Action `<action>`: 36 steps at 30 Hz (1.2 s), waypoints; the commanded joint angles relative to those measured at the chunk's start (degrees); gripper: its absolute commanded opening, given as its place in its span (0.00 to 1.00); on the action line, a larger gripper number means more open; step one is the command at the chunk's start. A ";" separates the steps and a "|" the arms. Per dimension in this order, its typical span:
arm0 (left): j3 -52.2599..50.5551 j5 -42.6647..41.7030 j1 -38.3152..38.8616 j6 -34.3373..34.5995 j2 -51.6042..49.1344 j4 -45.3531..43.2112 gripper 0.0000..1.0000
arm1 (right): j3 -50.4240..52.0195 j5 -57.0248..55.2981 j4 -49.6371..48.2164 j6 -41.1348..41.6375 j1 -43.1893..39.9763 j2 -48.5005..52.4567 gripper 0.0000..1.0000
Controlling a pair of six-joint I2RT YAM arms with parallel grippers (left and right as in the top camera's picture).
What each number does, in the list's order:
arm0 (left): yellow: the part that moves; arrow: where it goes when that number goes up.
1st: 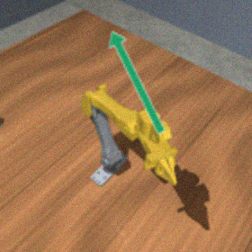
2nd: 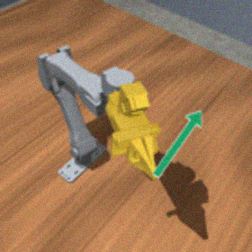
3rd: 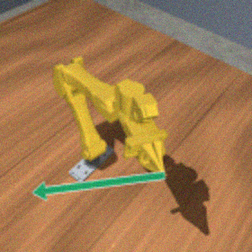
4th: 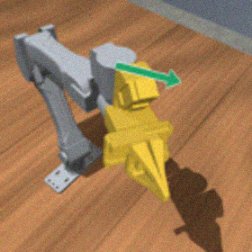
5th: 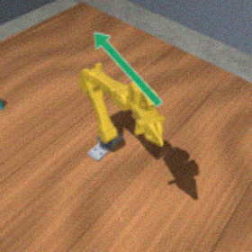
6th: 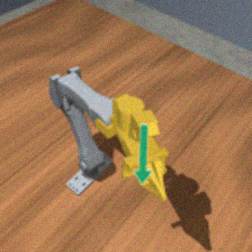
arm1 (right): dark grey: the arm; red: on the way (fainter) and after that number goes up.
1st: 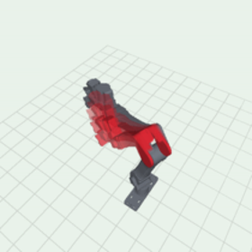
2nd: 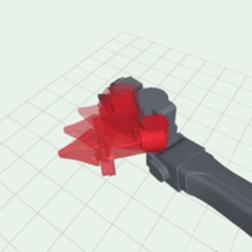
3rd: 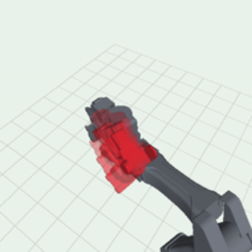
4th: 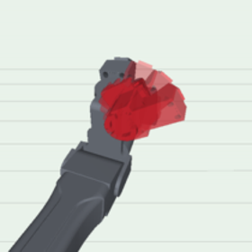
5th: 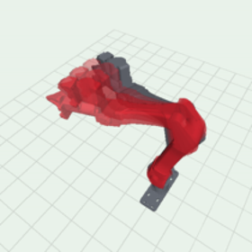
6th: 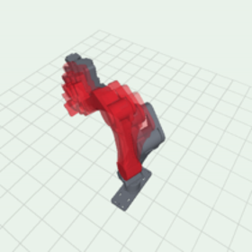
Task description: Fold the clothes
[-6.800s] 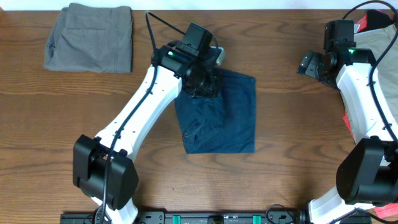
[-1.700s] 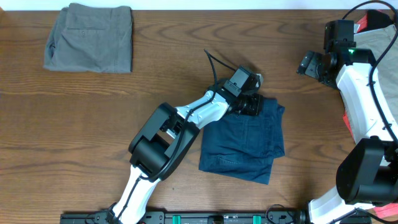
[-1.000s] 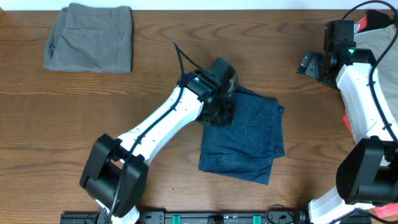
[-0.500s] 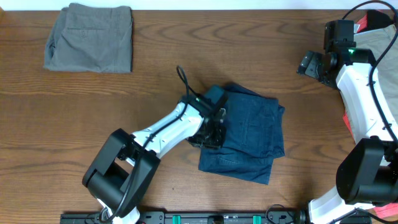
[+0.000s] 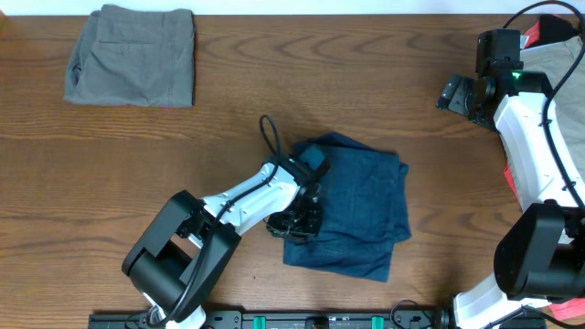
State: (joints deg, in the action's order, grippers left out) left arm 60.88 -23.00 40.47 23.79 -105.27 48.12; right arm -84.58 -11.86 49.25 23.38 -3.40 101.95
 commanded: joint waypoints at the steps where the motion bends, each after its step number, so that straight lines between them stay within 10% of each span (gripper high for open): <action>1: 1.01 6.73 -1.68 1.84 2.38 2.89 0.06 | -0.11 -0.76 0.02 -0.74 0.46 -1.27 0.99; 11: 2.54 13.99 -2.47 1.79 13.66 3.41 0.08 | -0.11 -0.76 0.02 -0.74 0.46 -1.27 0.99; 14: 2.54 16.37 -3.45 1.77 15.34 2.36 0.99 | -0.11 -0.76 0.02 -0.74 0.46 -1.27 0.99; 23: 2.45 17.86 -13.73 -4.11 15.26 0.50 0.98 | -0.11 -0.76 0.02 -0.74 0.46 -1.27 0.99; 36: -0.76 -9.84 -20.37 -21.57 10.97 -4.20 0.98 | -0.11 -0.76 0.04 -0.74 0.46 -1.27 0.99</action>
State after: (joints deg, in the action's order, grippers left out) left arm 61.28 -25.34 20.29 7.22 -92.09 43.99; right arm -84.58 -11.86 49.25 23.38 -3.40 101.95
